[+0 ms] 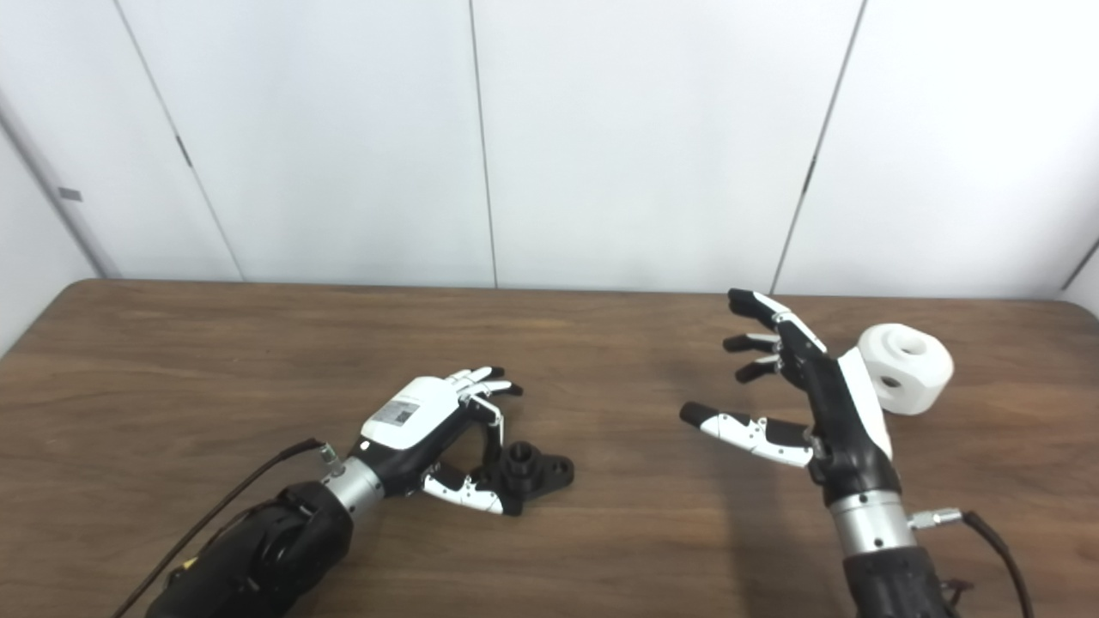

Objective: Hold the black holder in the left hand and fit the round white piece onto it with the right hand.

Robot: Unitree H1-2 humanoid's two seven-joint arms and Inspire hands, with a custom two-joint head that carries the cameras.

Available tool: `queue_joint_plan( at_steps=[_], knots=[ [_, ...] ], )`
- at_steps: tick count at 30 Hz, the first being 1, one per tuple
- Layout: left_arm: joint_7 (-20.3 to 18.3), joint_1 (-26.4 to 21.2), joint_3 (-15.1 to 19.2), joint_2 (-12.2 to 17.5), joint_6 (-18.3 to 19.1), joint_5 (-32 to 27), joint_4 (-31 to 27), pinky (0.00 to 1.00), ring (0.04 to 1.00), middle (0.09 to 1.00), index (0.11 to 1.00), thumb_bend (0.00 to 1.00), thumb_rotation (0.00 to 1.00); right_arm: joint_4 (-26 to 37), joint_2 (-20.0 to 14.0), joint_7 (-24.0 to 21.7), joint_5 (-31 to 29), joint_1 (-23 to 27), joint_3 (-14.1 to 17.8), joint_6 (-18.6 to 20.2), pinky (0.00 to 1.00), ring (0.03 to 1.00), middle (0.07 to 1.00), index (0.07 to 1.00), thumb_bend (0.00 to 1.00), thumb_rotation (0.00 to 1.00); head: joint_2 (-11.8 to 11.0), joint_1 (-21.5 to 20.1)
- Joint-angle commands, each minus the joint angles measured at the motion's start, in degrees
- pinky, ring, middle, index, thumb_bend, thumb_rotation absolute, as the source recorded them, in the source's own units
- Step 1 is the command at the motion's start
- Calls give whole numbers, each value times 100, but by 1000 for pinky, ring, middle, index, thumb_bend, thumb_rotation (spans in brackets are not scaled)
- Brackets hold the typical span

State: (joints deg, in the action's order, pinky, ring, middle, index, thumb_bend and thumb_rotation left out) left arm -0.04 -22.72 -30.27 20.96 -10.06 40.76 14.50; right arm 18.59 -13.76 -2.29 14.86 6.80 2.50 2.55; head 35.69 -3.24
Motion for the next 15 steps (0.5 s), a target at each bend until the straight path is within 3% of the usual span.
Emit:
queue_joint_plan(
  at_steps=[1,5,6,10,13,15],
  knots=[
    [-397,314,-360,-14,202,482,464,931,950,877,485,524,55,286,-182,-38,38,282,92,-37,568,717,840,825,624,240,-28,-182],
    [-285,363,-322,106,65,388,513,923,953,877,486,523,54,316,-678,-151,349,635,268,127,564,698,825,811,723,161,-234,-1000],
    [-264,372,-316,135,36,378,515,920,952,877,486,523,54,323,-748,-171,410,693,298,182,565,700,825,809,737,155,-234,-1000],
    [33,438,-252,283,-275,330,612,893,931,861,486,523,52,187,-1455,-313,788,1151,602,624,568,717,833,814,757,140,-575,-1762],
    [113,453,-237,367,-378,342,657,873,914,848,486,523,51,82,-1886,-441,1059,1365,703,1001,560,715,827,814,773,199,-736,-2100],
    [109,464,-203,397,-417,294,671,862,908,844,486,522,50,-19,-2351,-639,1251,1442,766,1245,575,731,834,816,784,231,-888,-2357]
  ],
)
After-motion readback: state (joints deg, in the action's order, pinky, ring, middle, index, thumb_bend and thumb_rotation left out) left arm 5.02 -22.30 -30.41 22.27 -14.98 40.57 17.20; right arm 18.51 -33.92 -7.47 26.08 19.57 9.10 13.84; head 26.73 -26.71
